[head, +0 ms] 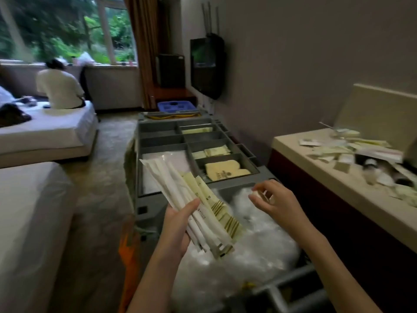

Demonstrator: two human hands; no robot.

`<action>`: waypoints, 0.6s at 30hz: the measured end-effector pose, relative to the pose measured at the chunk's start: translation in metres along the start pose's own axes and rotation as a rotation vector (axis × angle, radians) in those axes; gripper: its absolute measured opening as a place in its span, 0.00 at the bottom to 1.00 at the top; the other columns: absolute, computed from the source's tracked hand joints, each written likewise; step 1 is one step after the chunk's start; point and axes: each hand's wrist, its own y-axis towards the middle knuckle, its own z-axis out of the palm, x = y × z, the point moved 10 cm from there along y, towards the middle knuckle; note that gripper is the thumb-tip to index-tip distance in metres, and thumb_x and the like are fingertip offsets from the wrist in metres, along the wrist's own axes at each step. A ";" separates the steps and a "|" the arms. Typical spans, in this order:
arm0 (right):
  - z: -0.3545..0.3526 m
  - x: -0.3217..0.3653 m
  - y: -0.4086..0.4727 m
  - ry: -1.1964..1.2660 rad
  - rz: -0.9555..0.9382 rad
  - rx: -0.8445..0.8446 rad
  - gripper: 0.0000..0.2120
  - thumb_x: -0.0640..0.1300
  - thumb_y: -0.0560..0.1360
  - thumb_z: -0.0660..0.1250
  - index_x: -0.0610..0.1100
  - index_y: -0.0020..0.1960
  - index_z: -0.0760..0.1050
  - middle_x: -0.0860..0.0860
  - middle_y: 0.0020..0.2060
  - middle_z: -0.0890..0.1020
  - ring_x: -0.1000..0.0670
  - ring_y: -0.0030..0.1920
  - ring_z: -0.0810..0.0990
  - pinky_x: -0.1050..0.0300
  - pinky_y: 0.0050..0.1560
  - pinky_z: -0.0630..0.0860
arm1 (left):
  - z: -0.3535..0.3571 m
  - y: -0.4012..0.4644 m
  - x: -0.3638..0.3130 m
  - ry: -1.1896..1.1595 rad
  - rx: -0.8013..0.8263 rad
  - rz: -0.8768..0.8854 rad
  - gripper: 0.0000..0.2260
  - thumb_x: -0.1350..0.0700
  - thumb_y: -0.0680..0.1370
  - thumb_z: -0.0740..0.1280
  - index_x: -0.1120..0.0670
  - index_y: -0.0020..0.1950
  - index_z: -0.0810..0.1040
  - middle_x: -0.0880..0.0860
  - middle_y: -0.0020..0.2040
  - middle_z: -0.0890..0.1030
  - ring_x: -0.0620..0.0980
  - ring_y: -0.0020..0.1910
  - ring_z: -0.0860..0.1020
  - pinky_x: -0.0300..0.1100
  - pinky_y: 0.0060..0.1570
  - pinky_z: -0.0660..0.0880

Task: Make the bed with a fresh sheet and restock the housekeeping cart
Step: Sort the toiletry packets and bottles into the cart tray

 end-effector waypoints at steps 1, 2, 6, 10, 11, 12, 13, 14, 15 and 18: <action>0.022 0.012 0.010 0.007 -0.004 0.018 0.07 0.46 0.73 0.71 0.44 0.48 0.78 0.54 0.41 0.77 0.57 0.41 0.75 0.63 0.41 0.71 | -0.021 0.008 -0.013 0.003 -0.023 0.006 0.16 0.65 0.75 0.68 0.60 0.62 0.75 0.59 0.48 0.84 0.56 0.46 0.84 0.49 0.42 0.81; 0.043 0.024 0.021 0.014 -0.009 0.031 0.07 0.46 0.73 0.70 0.44 0.48 0.78 0.53 0.41 0.77 0.56 0.41 0.75 0.62 0.41 0.71 | -0.042 0.017 -0.026 0.005 -0.045 0.011 0.15 0.65 0.75 0.68 0.61 0.62 0.76 0.59 0.47 0.84 0.56 0.45 0.84 0.48 0.39 0.81; 0.132 0.067 0.080 0.035 -0.020 0.075 0.06 0.48 0.74 0.69 0.49 0.49 0.76 0.55 0.42 0.76 0.57 0.42 0.75 0.64 0.41 0.71 | -0.124 0.071 -0.080 0.030 -0.102 0.024 0.16 0.64 0.75 0.69 0.58 0.61 0.75 0.58 0.46 0.83 0.54 0.43 0.83 0.47 0.37 0.80; 0.216 0.102 0.148 0.039 0.054 0.017 0.09 0.49 0.74 0.69 0.48 0.51 0.76 0.54 0.44 0.76 0.56 0.43 0.75 0.59 0.44 0.74 | -0.188 0.150 -0.140 0.089 -0.037 -0.012 0.18 0.65 0.75 0.68 0.61 0.64 0.74 0.59 0.47 0.84 0.54 0.42 0.84 0.45 0.34 0.80; 0.234 0.110 0.165 0.045 0.076 -0.008 0.09 0.49 0.73 0.70 0.47 0.51 0.77 0.54 0.43 0.76 0.57 0.42 0.75 0.60 0.43 0.74 | -0.199 0.169 -0.155 0.098 -0.024 -0.019 0.18 0.65 0.75 0.68 0.61 0.64 0.74 0.59 0.46 0.84 0.54 0.41 0.84 0.44 0.33 0.80; 0.253 0.118 0.182 0.062 0.097 -0.022 0.09 0.49 0.73 0.70 0.46 0.51 0.78 0.55 0.42 0.76 0.58 0.41 0.75 0.60 0.43 0.73 | -0.209 0.188 -0.169 0.105 -0.012 -0.027 0.18 0.65 0.75 0.68 0.61 0.64 0.74 0.59 0.47 0.84 0.54 0.41 0.84 0.44 0.32 0.80; 0.270 0.125 0.196 0.084 0.121 -0.028 0.09 0.48 0.73 0.70 0.45 0.51 0.78 0.55 0.42 0.76 0.58 0.40 0.75 0.59 0.43 0.74 | -0.217 0.206 -0.181 0.117 -0.001 -0.041 0.19 0.65 0.75 0.68 0.61 0.65 0.73 0.59 0.48 0.84 0.55 0.43 0.84 0.45 0.32 0.80; 0.285 0.131 0.208 0.101 0.142 -0.031 0.09 0.48 0.73 0.70 0.46 0.51 0.78 0.55 0.42 0.76 0.58 0.40 0.75 0.58 0.43 0.75 | -0.223 0.222 -0.190 0.123 0.008 -0.059 0.19 0.65 0.74 0.68 0.61 0.65 0.73 0.60 0.49 0.83 0.56 0.44 0.83 0.46 0.33 0.81; 0.299 0.137 0.218 0.107 0.159 -0.026 0.09 0.49 0.73 0.70 0.47 0.51 0.77 0.55 0.43 0.77 0.58 0.41 0.75 0.57 0.44 0.75 | -0.229 0.238 -0.198 0.122 0.017 -0.080 0.20 0.65 0.74 0.68 0.61 0.66 0.73 0.61 0.50 0.83 0.56 0.46 0.83 0.46 0.34 0.81; 0.327 0.151 0.249 0.068 0.203 0.002 0.12 0.51 0.74 0.69 0.48 0.54 0.76 0.54 0.46 0.77 0.58 0.44 0.75 0.61 0.46 0.75 | -0.232 0.279 -0.221 0.123 0.074 -0.104 0.20 0.65 0.74 0.69 0.61 0.66 0.73 0.60 0.52 0.82 0.56 0.48 0.82 0.48 0.38 0.81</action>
